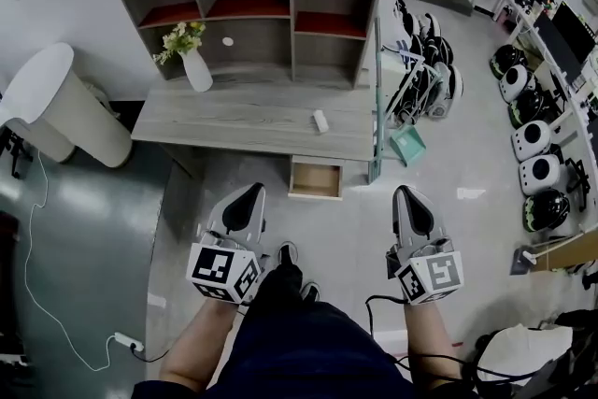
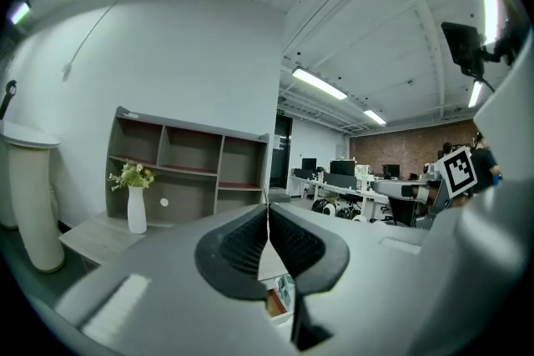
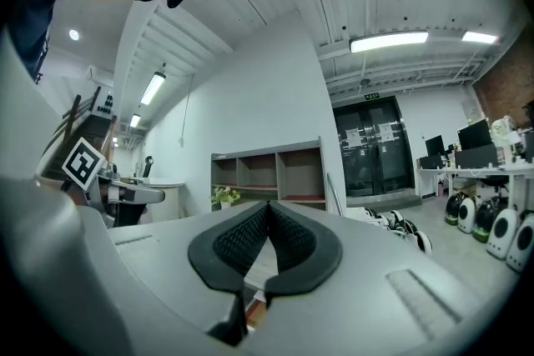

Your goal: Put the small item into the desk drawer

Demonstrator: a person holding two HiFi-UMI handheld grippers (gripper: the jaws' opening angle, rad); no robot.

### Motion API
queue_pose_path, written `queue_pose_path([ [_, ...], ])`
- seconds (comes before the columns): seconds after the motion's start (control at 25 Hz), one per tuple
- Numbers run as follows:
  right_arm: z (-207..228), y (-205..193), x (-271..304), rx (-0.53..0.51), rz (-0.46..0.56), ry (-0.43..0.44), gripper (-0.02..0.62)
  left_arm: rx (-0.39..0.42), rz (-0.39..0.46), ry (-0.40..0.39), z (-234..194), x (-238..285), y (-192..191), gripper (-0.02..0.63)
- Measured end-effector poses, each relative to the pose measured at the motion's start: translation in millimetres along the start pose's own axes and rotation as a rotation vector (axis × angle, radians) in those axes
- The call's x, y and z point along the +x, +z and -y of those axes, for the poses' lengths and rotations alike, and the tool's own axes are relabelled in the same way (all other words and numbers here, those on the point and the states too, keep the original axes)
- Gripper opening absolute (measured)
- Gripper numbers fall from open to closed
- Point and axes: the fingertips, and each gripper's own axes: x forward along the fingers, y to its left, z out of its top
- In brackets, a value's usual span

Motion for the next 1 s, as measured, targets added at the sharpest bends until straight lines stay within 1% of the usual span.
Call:
queue_pose_path([
  [0.24, 23, -10, 4, 0.007, -0.031, -0.033, 0.006, -0.001, -0.022, -0.044, 12, 39, -5, 0.006],
  [0.48, 69, -10, 11, 0.0, -0.037, -0.107, 0.006, -0.025, -0.038, -0.095, 21, 86, -11, 0.006],
  [0.6, 84, -16, 27, 0.008, -0.052, -0.132, 0.006, -0.036, -0.05, -0.105, 13, 110, -15, 0.006],
  [0.72, 91, -21, 52, 0.012, -0.064, -0.134, 0.006, -0.048, -0.07, -0.108, -3, 137, -20, 0.006],
  [1.0, 112, -16, 106, -0.001, -0.096, -0.161, 0.006, -0.075, -0.09, -0.139, -28, 201, -19, 0.006],
])
